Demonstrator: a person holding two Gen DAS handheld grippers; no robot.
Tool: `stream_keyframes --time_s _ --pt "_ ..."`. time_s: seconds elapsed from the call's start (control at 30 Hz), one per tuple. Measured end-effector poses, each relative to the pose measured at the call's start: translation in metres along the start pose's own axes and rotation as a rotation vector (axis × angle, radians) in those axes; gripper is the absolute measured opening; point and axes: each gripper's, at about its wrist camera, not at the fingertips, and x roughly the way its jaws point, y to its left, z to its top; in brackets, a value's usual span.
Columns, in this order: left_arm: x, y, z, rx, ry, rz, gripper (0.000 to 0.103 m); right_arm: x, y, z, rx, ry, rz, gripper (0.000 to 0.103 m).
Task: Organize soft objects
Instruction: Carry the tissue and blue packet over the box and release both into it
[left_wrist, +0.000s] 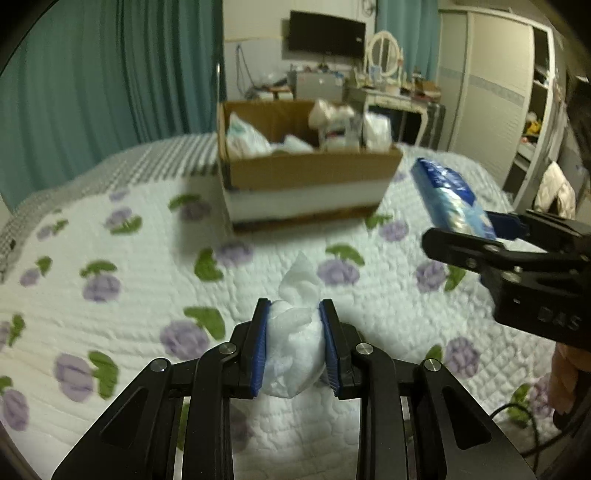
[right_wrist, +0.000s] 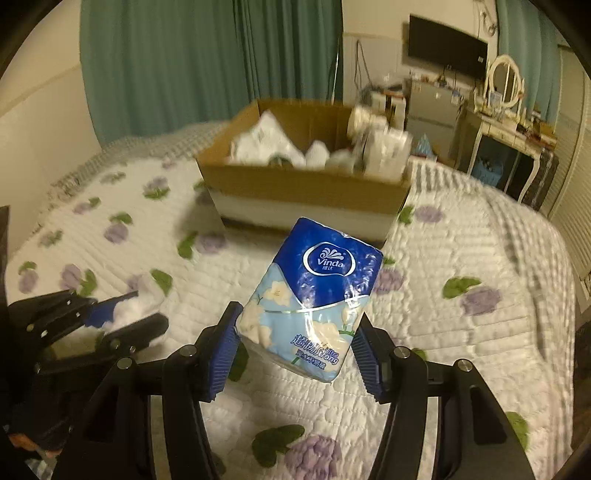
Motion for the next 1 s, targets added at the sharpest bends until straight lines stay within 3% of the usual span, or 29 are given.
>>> stream_keyframes --time_s 0.2,0.53,0.73,1.0 --pt "-0.037 0.0 0.033 -0.007 -0.084 -0.002 0.026 -0.05 0.004 0.017 0.019 -0.13 0.026 0.057" --pt "-0.086 0.008 0.089 -0.013 -0.225 -0.011 0.026 -0.131 0.006 0.063 -0.028 -0.36 -0.016 0.057" --pt "-0.098 0.009 0.123 -0.005 -0.299 -0.011 0.026 -0.156 0.005 0.091 -0.067 -0.441 -0.049 0.057" --pt "-0.087 0.024 0.168 -0.016 -0.363 -0.006 0.026 -0.154 0.019 0.127 -0.111 -0.509 -0.052 0.058"
